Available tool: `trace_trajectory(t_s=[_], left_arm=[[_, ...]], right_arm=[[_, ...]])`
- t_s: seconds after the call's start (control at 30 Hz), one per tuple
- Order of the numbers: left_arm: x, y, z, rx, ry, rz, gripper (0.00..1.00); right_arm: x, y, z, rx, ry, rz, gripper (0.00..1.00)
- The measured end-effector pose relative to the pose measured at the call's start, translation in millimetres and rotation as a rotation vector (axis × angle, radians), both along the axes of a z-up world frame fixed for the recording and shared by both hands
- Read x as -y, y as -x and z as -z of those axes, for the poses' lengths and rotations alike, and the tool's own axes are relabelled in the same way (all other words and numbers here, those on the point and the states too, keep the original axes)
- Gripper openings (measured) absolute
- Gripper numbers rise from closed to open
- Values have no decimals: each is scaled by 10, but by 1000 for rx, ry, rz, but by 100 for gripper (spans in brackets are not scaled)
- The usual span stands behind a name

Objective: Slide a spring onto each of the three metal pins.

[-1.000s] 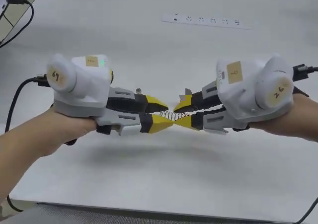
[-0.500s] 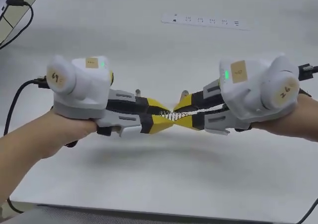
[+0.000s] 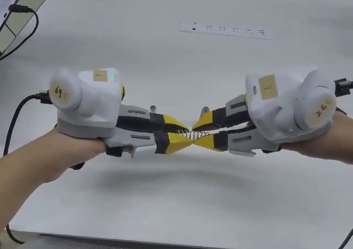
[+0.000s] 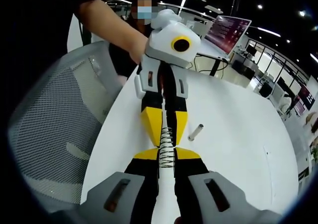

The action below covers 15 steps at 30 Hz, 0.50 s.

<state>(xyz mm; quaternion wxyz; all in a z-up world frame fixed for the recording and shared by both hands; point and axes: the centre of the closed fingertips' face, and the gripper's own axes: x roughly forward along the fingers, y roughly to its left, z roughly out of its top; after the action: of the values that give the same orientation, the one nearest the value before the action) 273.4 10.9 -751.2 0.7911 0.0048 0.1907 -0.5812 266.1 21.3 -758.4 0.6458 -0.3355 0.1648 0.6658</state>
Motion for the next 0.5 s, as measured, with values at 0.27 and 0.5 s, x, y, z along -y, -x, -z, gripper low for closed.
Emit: trace_trajectory(t_s=[0.27,0.5], left_arm=[[-2,52,-6,20,-5,19,3],[-10,82,-32,30,0,28,2]], right_arm=[[-6,42,0,-1,0,-13,8],[-9,69,-20,3,-3,-20,8]])
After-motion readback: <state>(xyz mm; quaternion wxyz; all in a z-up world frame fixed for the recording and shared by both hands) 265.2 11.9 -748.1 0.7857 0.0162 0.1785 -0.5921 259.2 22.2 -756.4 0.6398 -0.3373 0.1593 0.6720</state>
